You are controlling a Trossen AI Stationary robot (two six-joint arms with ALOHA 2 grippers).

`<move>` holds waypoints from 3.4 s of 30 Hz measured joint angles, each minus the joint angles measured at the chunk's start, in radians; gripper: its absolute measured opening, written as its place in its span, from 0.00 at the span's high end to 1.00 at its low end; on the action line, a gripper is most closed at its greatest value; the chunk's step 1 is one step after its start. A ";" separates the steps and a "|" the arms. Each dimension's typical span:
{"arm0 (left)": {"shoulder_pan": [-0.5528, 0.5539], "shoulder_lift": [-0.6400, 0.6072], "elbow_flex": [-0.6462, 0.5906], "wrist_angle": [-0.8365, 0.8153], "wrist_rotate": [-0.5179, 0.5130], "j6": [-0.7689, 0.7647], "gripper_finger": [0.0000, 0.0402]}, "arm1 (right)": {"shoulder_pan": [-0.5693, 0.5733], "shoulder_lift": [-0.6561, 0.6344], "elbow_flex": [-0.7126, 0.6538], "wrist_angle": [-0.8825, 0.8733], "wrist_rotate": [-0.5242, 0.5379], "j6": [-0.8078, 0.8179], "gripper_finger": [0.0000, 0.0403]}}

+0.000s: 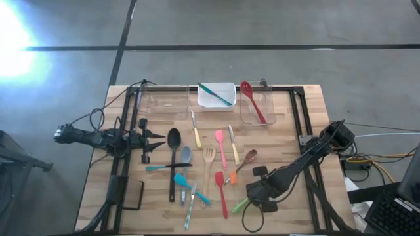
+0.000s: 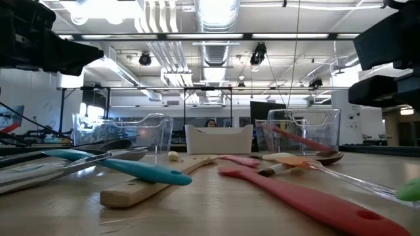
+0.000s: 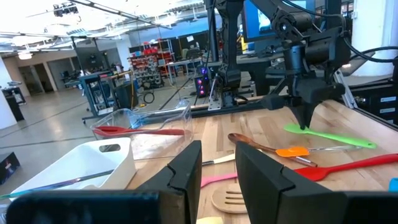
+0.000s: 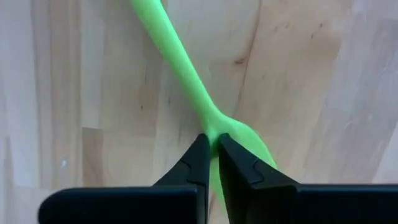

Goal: Pick & Place Kitchen Items
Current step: Put the green spatula into the left transparent bin

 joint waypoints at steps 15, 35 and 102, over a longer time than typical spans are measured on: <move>0.000 0.000 0.000 0.002 0.000 0.000 0.75 | 0.005 -0.036 -0.001 -0.148 -0.015 0.099 0.98; 0.000 0.000 0.000 0.006 0.000 0.000 0.75 | -0.005 -0.031 0.044 -0.152 0.000 0.094 0.42; 0.000 0.002 0.000 0.006 0.000 0.007 0.75 | -0.033 -0.017 0.005 -0.161 0.133 0.145 0.34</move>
